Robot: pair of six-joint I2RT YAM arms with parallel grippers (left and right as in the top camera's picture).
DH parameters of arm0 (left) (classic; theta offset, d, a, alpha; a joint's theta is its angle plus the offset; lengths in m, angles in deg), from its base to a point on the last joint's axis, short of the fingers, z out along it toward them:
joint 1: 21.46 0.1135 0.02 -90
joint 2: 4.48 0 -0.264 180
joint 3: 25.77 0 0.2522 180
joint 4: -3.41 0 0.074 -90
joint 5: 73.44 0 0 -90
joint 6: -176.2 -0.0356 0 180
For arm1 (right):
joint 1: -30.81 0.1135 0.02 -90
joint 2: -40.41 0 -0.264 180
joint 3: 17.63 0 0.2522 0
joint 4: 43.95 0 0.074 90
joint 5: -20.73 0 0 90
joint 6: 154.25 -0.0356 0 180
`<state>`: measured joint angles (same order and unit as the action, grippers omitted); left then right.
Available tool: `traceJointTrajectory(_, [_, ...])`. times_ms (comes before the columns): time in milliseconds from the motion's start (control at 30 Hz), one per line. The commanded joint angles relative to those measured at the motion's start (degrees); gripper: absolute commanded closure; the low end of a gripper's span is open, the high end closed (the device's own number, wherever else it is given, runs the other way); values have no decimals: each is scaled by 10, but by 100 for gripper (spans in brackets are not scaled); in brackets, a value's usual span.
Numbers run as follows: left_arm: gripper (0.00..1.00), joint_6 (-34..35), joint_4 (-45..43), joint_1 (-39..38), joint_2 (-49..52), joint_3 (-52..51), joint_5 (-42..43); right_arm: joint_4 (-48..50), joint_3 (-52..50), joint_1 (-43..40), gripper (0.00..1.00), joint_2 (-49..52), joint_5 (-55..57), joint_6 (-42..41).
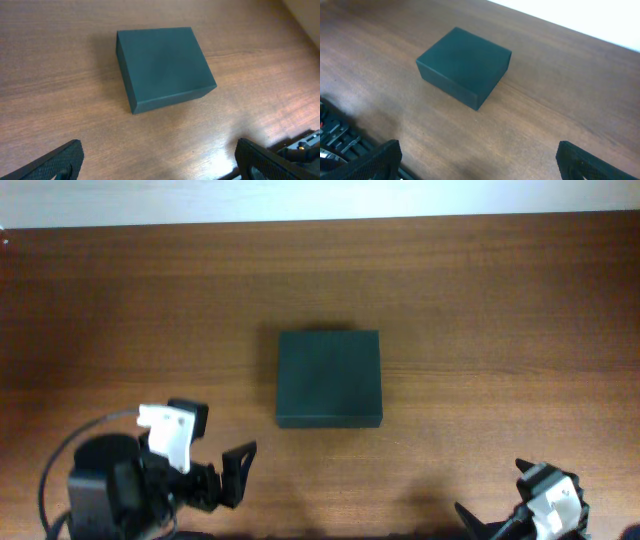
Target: Pack container
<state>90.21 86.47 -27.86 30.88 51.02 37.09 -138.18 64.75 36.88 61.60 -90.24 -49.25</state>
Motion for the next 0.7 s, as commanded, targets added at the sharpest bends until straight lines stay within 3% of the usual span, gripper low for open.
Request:
traceJointTrajectory(0, [1, 7, -13, -2, -48, -50, -4, 5, -5, 3, 1, -14, 5, -5])
traceJointTrajectory(667, [1, 7, -11, -2, -74, -76, -4, 2, -5, 3, 1, -14, 5, -5])
